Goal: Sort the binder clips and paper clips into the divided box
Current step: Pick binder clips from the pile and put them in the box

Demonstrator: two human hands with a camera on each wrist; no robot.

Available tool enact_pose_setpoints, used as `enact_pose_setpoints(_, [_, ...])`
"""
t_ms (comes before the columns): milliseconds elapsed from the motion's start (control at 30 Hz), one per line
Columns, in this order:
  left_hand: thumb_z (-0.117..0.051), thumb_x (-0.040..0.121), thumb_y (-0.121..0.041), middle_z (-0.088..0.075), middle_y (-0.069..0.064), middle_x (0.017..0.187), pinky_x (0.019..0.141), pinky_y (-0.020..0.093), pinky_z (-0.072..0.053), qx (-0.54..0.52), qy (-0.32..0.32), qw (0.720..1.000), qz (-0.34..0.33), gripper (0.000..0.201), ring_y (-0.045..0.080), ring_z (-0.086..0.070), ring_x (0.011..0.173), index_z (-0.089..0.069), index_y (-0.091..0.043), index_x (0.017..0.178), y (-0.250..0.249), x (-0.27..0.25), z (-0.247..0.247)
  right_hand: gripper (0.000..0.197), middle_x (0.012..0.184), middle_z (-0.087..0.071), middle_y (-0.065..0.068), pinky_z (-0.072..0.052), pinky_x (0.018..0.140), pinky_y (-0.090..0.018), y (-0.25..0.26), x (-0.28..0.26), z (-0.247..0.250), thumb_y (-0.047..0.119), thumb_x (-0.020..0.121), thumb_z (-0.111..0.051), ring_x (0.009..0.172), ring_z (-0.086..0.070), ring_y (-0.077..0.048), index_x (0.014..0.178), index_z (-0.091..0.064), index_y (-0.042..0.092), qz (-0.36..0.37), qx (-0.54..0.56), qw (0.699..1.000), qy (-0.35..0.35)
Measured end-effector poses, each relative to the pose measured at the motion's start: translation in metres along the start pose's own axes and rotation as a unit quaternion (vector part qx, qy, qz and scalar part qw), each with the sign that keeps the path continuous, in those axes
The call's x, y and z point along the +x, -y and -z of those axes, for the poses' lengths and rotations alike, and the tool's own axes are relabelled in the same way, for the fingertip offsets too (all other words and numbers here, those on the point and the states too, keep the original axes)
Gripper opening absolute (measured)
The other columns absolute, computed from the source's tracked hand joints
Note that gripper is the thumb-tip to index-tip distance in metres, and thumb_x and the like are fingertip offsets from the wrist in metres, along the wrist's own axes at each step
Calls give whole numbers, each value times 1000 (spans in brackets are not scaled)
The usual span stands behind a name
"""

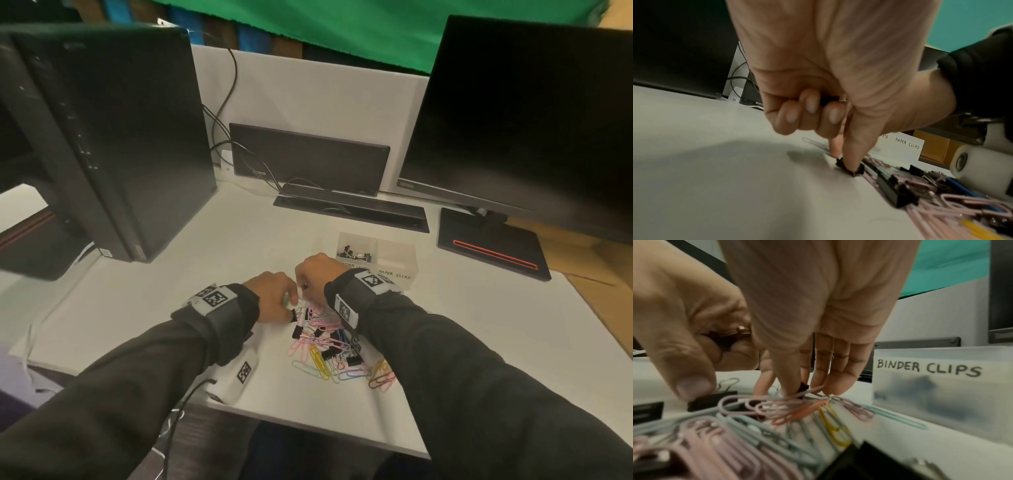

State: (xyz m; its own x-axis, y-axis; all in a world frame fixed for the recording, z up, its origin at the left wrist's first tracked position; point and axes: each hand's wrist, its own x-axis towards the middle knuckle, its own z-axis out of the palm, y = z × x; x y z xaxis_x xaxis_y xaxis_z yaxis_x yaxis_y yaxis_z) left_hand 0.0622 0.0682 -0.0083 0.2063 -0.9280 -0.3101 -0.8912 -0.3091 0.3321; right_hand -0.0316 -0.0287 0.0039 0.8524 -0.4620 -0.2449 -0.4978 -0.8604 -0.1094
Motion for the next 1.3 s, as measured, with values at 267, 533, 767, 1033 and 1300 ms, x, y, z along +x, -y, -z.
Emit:
enact_pose_setpoints(267, [-60,84,-17,-52,-7,78,70,23,-40,-7,-16,1000,2,23,19,-53,79,-68,-17,106,-3,-1,-5,11,99,-68,-6,-48,81,-29,-23,-30,21,17,86,-66,90,-58,-20,93,-67,9,-32,166,975,-146])
enact_pose_setpoints(533, [-67,82,-25,-48,-10,75,69,24,-39,-1,-31,1000,1,26,19,-53,80,-66,-17,106,3,-3,-8,15,87,-66,2,-50,74,-25,-67,-87,28,14,89,-61,79,-63,-16,99,-72,17,-75,198,965,-155])
enact_pose_setpoints(767, [-50,93,-23,-47,0,66,51,21,-33,-286,8,955,79,19,15,-42,58,-54,-10,79,5,-4,1,19,114,-66,-3,-43,80,-22,-75,-89,3,12,91,-62,98,-63,-18,105,-74,18,-79,70,994,-33])
enact_pose_setpoints(1033, [-37,81,-20,-31,-2,49,38,17,-22,-699,41,711,67,23,10,-23,35,-45,-13,61,6,-4,20,53,124,-61,-6,-51,94,-37,-70,-78,-4,-6,88,-51,114,-57,-27,126,-63,29,-33,8,998,47])
enact_pose_setpoints(1300, [-36,84,-23,-32,1,58,38,19,-22,-738,1,670,77,24,10,-22,36,-40,-13,63,-9,9,20,33,115,-67,-4,-49,83,-29,-77,-76,-8,7,91,-54,103,-62,-24,118,-69,20,-29,22,999,36])
